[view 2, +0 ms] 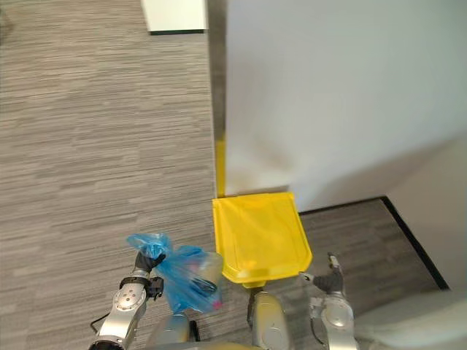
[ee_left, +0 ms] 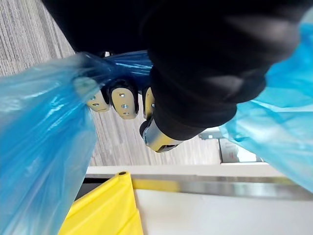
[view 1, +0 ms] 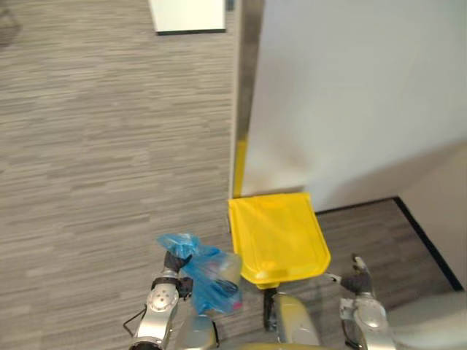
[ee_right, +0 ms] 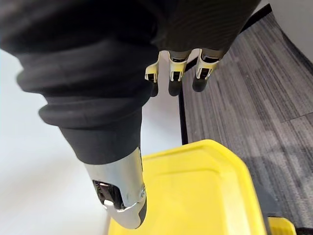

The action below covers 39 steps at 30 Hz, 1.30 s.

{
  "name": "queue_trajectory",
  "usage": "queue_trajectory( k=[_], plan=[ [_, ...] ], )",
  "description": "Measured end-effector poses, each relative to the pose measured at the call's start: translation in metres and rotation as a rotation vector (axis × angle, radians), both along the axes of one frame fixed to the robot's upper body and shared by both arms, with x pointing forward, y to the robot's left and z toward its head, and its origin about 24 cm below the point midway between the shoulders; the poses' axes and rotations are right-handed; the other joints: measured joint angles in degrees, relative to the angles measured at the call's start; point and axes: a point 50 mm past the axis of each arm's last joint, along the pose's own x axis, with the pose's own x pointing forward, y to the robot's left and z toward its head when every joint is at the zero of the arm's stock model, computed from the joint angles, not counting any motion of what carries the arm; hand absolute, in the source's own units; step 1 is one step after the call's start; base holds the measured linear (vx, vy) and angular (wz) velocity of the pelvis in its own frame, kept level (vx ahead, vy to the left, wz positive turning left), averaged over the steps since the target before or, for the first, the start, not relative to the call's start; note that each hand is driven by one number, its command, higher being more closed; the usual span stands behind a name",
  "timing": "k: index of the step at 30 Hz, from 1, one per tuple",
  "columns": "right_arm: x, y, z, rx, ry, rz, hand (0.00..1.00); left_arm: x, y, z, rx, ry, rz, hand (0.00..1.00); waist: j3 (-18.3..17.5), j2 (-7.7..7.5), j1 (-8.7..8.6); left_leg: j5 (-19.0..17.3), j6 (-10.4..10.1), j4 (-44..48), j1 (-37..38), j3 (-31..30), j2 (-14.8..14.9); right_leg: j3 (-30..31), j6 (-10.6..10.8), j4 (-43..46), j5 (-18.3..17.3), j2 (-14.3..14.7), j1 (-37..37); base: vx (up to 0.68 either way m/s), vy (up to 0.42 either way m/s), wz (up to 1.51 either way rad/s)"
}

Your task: Gather rubbish on tea table into small bin, then transfer packed bag to large trash can.

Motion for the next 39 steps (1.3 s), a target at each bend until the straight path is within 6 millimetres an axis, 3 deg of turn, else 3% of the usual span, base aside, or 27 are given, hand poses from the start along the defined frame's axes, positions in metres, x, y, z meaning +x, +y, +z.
queue_trajectory(
  k=[2, 6, 13, 19, 21, 24, 25, 26, 27, 28, 29, 31, 32, 34, 35, 37, 39],
  plan=[
    [0.006, -0.002, 0.003, 0.024, -0.025, -0.027, 0.00, -0.001, 0.001, -0.001, -0.014, 0.000, 0.029, 1.00, -0.48, 0.61, 0.11, -0.77, -1.06, 0.02, 0.97, -0.87, 1.51, -0.64, -0.60, 1.96, -2.31, 1.16, 0.03, 0.26, -0.129, 0.09],
    [0.018, 0.006, 0.005, 0.061, -0.062, -0.033, 0.00, -0.007, -0.005, -0.007, -0.047, 0.028, 0.040, 1.00, -1.10, 1.00, 0.05, -0.66, -1.39, -2.15, 1.86, -0.60, 3.02, -0.02, -1.08, 0.79, -2.62, 3.42, 0.02, 0.14, -0.072, -0.26],
    [0.004, 0.013, -0.009, 0.106, -0.002, -0.062, 0.00, -0.015, 0.001, -0.013, -0.053, 0.061, 0.083, 1.00, -3.45, 1.07, 0.01, -0.29, -1.97, -3.15, 2.17, 0.54, 3.41, 0.36, -1.55, -0.90, -1.66, 3.98, 0.36, 0.02, 0.021, -0.08],
    [0.001, 0.024, -0.013, 0.099, 0.027, -0.003, 0.00, -0.020, 0.010, -0.015, -0.028, 0.077, 0.092, 1.00, -4.25, -0.13, 1.16, 1.80, -1.53, -3.68, 1.92, 1.69, 1.19, 0.02, -0.99, -3.54, 3.08, 1.97, 0.79, -0.14, 0.057, -0.02],
    [-0.002, 0.029, -0.015, 0.102, 0.043, 0.019, 0.00, -0.024, 0.011, -0.016, -0.030, 0.084, 0.099, 1.00, -4.66, -0.74, 1.75, 4.35, 0.59, -5.45, 1.01, 3.23, 0.60, 0.43, -0.19, -5.53, 7.61, 1.20, -0.69, -0.20, 0.022, -0.13],
    [-0.011, 0.032, -0.020, 0.105, 0.069, 0.019, 0.00, -0.029, 0.012, -0.018, -0.031, 0.094, 0.105, 1.00, -4.66, -1.45, 1.63, 7.28, 1.22, -8.17, 0.15, 4.34, 0.41, 0.92, -0.40, 12.83, 0.23, -1.51, -1.40, -0.29, -0.059, 0.19],
    [-0.019, 0.032, -0.022, 0.102, 0.090, 0.019, 0.00, -0.032, 0.016, -0.017, -0.020, 0.093, 0.114, 1.00, -5.76, -3.00, 1.91, 8.56, 0.58, -8.29, -1.66, 3.13, 0.19, 2.01, 0.38, 19.62, -2.02, -3.18, 1.09, -0.15, -0.088, 0.18],
    [-0.019, 0.032, -0.023, 0.103, 0.091, 0.020, 0.00, -0.033, 0.017, -0.017, -0.017, 0.094, 0.115, 1.00, -5.95, -3.30, 1.90, 8.81, 0.35, -8.33, -2.05, 2.96, 0.13, 2.28, 0.73, 19.92, -2.49, -3.36, 1.82, -0.19, -0.169, 0.20],
    [-0.021, 0.032, -0.023, 0.102, 0.095, 0.021, 0.00, -0.035, 0.019, -0.018, -0.011, 0.100, 0.116, 1.00, -6.79, -4.62, 2.17, 10.01, -0.44, -8.47, -3.81, 2.53, 0.11, 3.41, 1.68, 18.08, -4.94, -3.66, 4.96, -0.16, -0.200, 0.04],
    [-0.020, 0.032, -0.023, 0.100, 0.092, 0.020, 0.00, -0.035, 0.019, -0.018, -0.011, 0.101, 0.115, 1.00, -7.16, -5.19, 2.98, 10.83, -1.10, -8.46, -5.23, 2.30, 0.16, 3.87, 3.49, 12.92, -8.00, -3.40, 6.90, -0.22, -0.292, 0.04],
    [-0.019, 0.029, -0.021, 0.089, 0.083, 0.021, 0.00, -0.034, 0.016, -0.018, -0.024, 0.100, 0.118, 1.00, -8.02, -5.32, 3.23, 13.43, -1.92, -8.84, -8.47, 1.59, 0.75, 2.36, 3.96, 1.79, -11.18, -2.07, 9.34, -0.22, -0.295, -0.08],
    [-0.010, 0.026, -0.016, 0.076, 0.049, 0.029, 0.00, -0.033, 0.007, -0.017, -0.054, 0.089, 0.115, 1.00, -7.95, -3.51, 3.92, 16.11, -2.58, -10.66, -11.50, 1.52, 2.31, 1.89, 1.66, -5.87, -11.09, -0.01, 9.37, -0.21, -0.225, -0.12],
    [-0.004, 0.023, -0.012, 0.064, 0.029, 0.034, 0.00, -0.031, -0.001, -0.016, -0.078, 0.079, 0.107, 1.00, -6.38, -1.50, 4.18, 18.65, -3.51, -12.78, -12.02, 1.15, 3.43, 1.45, 0.31, -6.44, -9.60, 1.32, 8.12, -0.28, -0.187, 0.02],
    [-0.006, 0.024, -0.013, 0.065, 0.034, 0.034, 0.00, -0.032, -0.002, -0.015, -0.090, 0.077, 0.108, 1.00, -6.46, -1.43, 3.89, 20.62, -4.88, -15.30, -12.02, 0.12, 3.29, 0.29, -0.70, -6.10, -9.00, 1.23, 6.84, -0.24, -0.150, 0.20],
    [-0.008, 0.023, -0.013, 0.066, 0.037, 0.028, 0.00, -0.031, -0.002, -0.013, -0.091, 0.066, 0.109, 1.00, -6.49, -1.31, 3.31, 20.34, -5.07, -13.84, -12.67, -0.01, 3.74, -0.62, -1.53, -6.37, -8.41, 1.07, 6.37, -0.15, -0.076, 0.33],
    [-0.009, 0.022, -0.013, 0.076, 0.029, 0.012, 0.00, -0.029, -0.001, -0.009, -0.088, 0.049, 0.106, 1.00, -6.50, -0.95, 2.68, 17.62, -2.30, -8.11, -12.95, 2.17, 4.30, -1.79, -1.79, -6.99, -7.30, 0.86, 6.30, -0.11, -0.008, 0.30],
    [-0.014, 0.021, -0.013, 0.075, 0.035, 0.006, 0.00, -0.027, -0.002, -0.008, -0.094, 0.042, 0.106, 1.00, -6.58, -0.95, 2.39, 14.92, -1.27, -9.17, -10.45, 4.85, 4.28, -2.43, -0.99, -7.73, -6.17, 0.44, 6.13, -0.08, 0.082, 0.23]
  ],
)
